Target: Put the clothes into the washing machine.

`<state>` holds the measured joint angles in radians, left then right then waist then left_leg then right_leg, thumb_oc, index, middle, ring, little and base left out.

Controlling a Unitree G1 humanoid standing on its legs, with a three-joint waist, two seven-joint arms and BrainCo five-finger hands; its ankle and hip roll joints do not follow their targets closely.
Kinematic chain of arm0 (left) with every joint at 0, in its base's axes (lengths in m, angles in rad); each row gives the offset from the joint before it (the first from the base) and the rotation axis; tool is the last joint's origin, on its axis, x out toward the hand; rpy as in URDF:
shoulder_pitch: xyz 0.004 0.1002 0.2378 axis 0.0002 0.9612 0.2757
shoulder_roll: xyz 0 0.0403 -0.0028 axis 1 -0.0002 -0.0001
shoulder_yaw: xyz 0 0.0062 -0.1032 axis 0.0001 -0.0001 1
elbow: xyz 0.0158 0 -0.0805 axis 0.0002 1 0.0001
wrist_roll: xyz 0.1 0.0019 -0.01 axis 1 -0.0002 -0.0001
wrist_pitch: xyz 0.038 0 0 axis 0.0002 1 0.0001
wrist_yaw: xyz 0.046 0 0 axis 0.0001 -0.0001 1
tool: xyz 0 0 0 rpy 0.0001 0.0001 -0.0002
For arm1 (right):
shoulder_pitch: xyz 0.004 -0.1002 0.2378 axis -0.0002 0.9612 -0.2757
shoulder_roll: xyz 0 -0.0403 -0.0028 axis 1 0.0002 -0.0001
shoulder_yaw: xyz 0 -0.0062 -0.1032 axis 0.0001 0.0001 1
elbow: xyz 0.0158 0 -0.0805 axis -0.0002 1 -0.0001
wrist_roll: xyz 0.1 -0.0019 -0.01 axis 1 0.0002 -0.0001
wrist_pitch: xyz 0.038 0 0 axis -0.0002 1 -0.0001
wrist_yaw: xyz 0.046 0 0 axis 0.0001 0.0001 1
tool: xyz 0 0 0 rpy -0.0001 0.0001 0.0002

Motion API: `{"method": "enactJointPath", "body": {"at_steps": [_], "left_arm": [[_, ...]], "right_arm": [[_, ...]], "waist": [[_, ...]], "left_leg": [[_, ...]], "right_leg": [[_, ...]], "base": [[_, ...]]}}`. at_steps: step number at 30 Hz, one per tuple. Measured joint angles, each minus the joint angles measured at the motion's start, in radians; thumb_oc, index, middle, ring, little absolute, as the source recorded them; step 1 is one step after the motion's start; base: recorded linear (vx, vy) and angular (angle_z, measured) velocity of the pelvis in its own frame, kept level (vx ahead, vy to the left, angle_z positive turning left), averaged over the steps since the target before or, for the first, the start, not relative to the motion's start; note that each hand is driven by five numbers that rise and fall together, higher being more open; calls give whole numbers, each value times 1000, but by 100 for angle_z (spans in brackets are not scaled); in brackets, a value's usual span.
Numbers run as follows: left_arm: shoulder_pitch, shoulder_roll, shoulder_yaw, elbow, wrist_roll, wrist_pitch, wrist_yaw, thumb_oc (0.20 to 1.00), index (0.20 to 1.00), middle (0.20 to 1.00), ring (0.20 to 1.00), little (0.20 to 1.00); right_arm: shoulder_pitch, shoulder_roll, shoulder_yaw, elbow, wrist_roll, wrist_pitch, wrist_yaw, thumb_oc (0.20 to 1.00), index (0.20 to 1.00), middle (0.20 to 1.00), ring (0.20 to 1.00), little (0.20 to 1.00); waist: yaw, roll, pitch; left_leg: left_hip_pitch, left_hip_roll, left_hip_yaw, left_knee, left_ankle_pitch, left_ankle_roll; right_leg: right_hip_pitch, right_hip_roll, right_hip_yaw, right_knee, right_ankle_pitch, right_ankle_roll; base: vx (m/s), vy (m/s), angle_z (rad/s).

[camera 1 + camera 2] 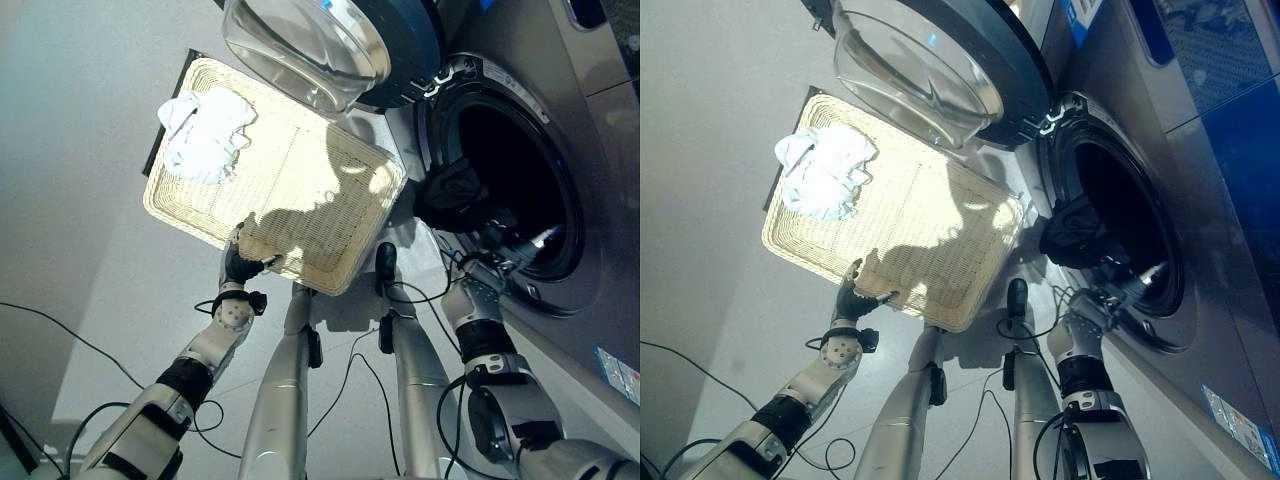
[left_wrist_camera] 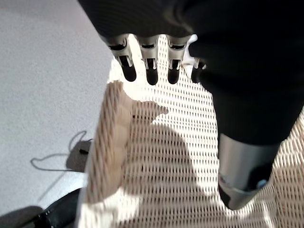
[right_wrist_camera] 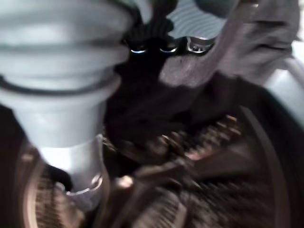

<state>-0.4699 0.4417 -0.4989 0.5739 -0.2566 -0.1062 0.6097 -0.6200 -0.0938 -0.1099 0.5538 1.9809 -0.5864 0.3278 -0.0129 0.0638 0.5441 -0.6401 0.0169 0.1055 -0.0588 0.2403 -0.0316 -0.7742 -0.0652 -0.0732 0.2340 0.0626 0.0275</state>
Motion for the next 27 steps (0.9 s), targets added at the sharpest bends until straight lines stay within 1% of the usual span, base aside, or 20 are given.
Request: {"method": "enactJointPath", "body": {"at_steps": [2,5,9,20,23,27], "left_arm": [[0,0,0,0,0,-2,0,1000,1000,1000,1000,1000],[-1,0,0,0,0,-2,0,1000,1000,1000,1000,1000],[0,3,0,1,0,-2,0,1000,1000,1000,1000,1000],[-3,3,2,1,0,-2,0,1000,1000,1000,1000,1000],[-4,3,2,-1,0,0,0,1000,1000,1000,1000,1000],[-3,4,5,-2,0,4,-2,1000,1000,1000,1000,1000]], "right_arm": [[6,1,38,15,0,47,55,1000,1000,1000,1000,1000],[5,-9,58,44,0,70,84,1000,1000,1000,1000,1000],[9,-53,101,85,0,67,81,1000,1000,1000,1000,1000],[20,-65,123,84,0,61,86,1000,1000,1000,1000,1000],[20,-87,135,84,0,59,104,1000,1000,1000,1000,1000],[20,-130,158,82,0,34,109,1000,1000,1000,1000,1000]], "waist": [[2,0,0],[2,0,0],[3,0,0],[3,0,0],[3,0,0],[3,0,0]], "left_leg": [[0,1,0,-1,0,0],[0,1,0,-2,0,0],[0,1,0,-3,0,0],[0,10,1,-4,0,0],[0,11,0,-4,0,0],[0,12,0,-4,0,0]], "right_leg": [[0,1,0,-2,0,0],[1,1,0,-3,0,0],[1,1,-1,-5,0,0],[3,10,-1,-13,3,-4],[3,11,-1,-13,3,-4],[4,12,-2,-13,3,-4]], "base": [[0,0,0],[0,0,0],[0,0,0],[0,0,0],[0,0,0],[-5,-18,0]]}}
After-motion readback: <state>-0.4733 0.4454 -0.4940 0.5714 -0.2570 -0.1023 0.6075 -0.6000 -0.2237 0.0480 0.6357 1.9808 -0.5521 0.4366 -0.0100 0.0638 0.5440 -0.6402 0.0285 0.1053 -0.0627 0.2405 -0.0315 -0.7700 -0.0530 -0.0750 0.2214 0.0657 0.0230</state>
